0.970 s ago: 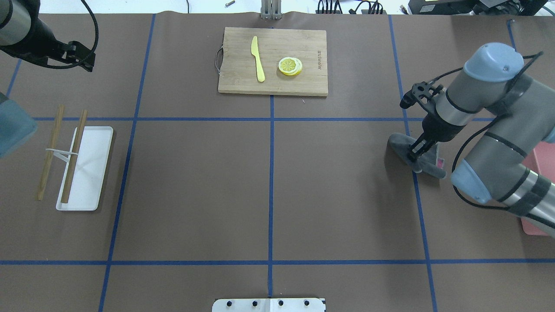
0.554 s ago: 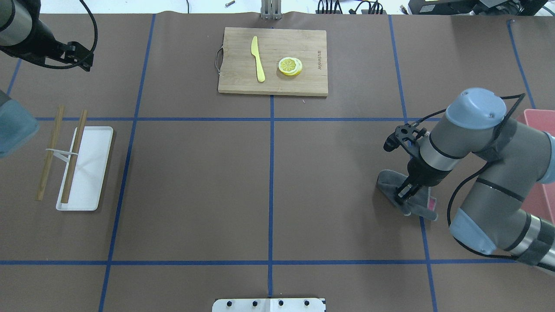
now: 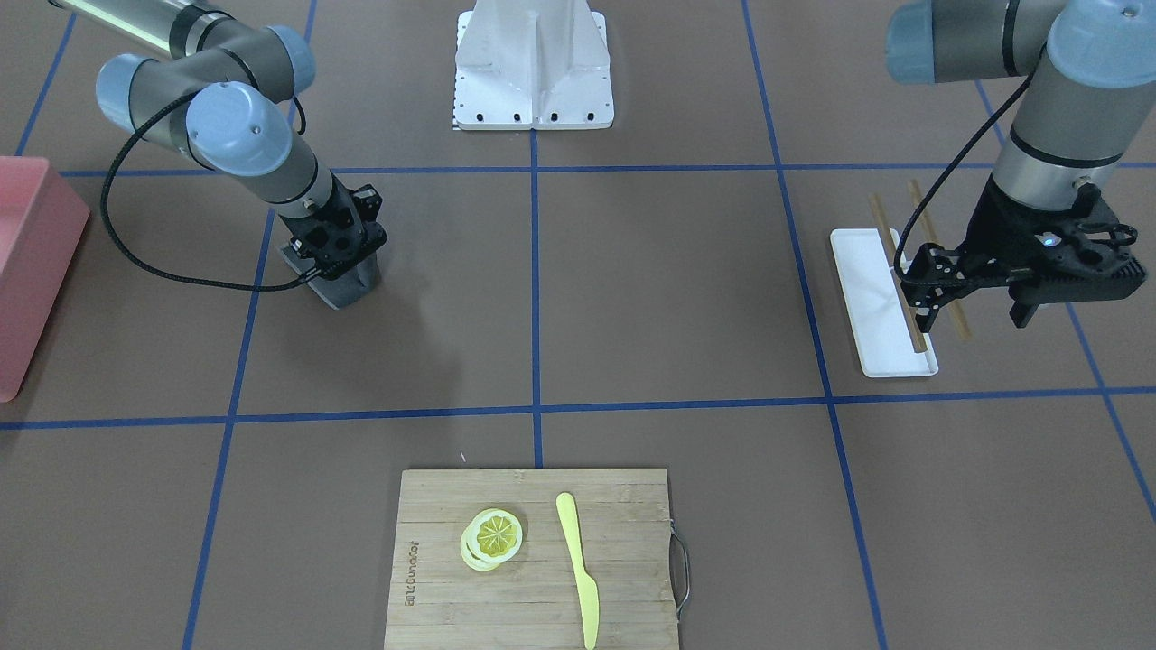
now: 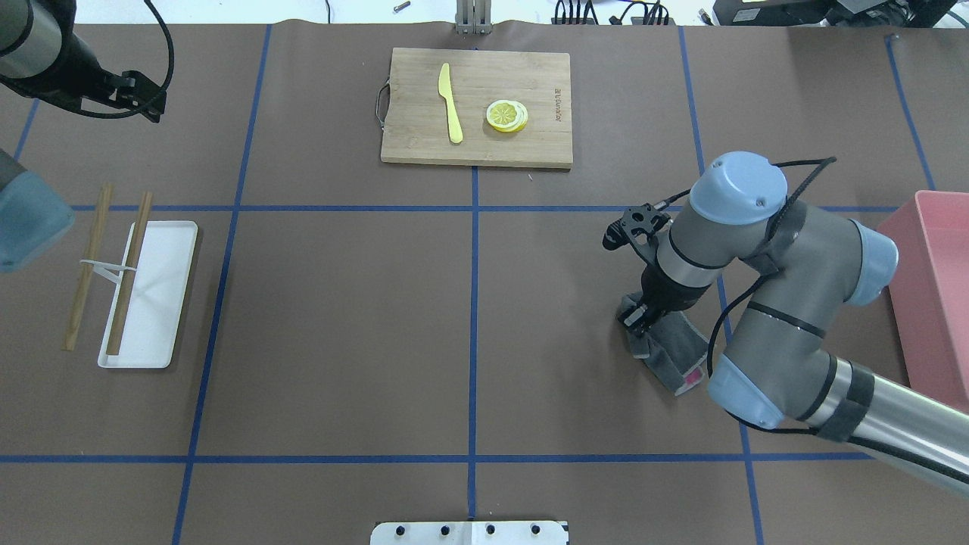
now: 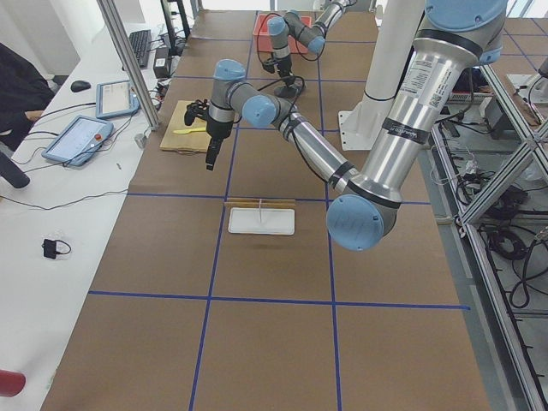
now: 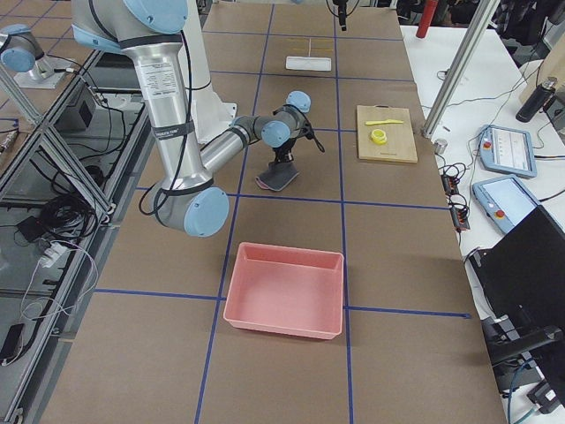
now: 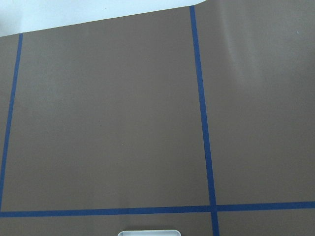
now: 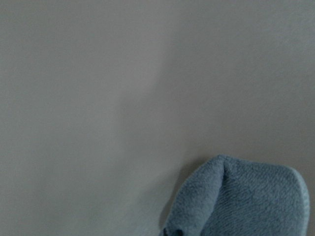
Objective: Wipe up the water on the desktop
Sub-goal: 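Wipe the table surface with the cloth held in the right gripper, then move the cloth over the pink bin with the right gripper and release it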
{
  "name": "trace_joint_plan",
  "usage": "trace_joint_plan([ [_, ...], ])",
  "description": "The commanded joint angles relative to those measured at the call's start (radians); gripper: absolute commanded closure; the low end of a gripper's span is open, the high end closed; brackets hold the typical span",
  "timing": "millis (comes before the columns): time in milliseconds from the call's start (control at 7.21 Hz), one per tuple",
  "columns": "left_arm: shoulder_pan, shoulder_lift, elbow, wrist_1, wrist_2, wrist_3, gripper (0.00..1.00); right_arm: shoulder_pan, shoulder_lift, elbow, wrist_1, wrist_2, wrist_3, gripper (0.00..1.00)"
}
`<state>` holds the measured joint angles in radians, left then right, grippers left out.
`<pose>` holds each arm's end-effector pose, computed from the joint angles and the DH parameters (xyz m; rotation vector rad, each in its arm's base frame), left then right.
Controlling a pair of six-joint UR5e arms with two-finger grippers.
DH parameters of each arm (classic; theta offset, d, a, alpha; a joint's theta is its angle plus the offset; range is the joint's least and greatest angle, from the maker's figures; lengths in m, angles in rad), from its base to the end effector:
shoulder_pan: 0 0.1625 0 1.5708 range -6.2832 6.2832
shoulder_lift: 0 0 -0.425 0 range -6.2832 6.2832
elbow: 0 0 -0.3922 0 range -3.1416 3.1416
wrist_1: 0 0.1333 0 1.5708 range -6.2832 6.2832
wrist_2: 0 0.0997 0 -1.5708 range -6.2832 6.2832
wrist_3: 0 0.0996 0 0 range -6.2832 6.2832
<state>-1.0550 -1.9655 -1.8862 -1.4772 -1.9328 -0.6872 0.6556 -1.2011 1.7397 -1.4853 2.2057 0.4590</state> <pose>0.2087 -0.5668 0.3175 0.3043 0.6336 -0.0527 -0.4446 -0.4356 0.3644 0.0778 -0.8706 -0.6253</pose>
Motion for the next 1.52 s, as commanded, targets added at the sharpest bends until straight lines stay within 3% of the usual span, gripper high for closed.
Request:
trace_joint_plan([
  [0,0.001,-0.009,0.010,0.000,0.000,0.000,0.02,0.106,0.040,-0.109,0.003,0.000,-0.064,1.00],
  [416,0.000,-0.024,0.010,0.000,0.000,-0.002,0.02,0.240,0.133,-0.282,0.007,0.002,-0.169,1.00],
  [554,0.000,-0.024,0.010,0.000,0.000,-0.002,0.02,0.301,0.137,-0.288,0.007,0.031,-0.186,1.00],
  [970,-0.002,-0.024,0.007,0.000,0.000,-0.003,0.02,0.598,0.118,-0.232,0.037,0.311,-0.198,1.00],
  [1248,-0.003,-0.023,0.004,0.000,0.000,-0.006,0.02,0.740,0.016,-0.149,0.031,0.357,-0.201,1.00],
  [1386,-0.003,-0.021,0.003,0.002,0.000,-0.006,0.02,0.790,-0.097,-0.062,0.023,0.353,-0.204,1.00],
])
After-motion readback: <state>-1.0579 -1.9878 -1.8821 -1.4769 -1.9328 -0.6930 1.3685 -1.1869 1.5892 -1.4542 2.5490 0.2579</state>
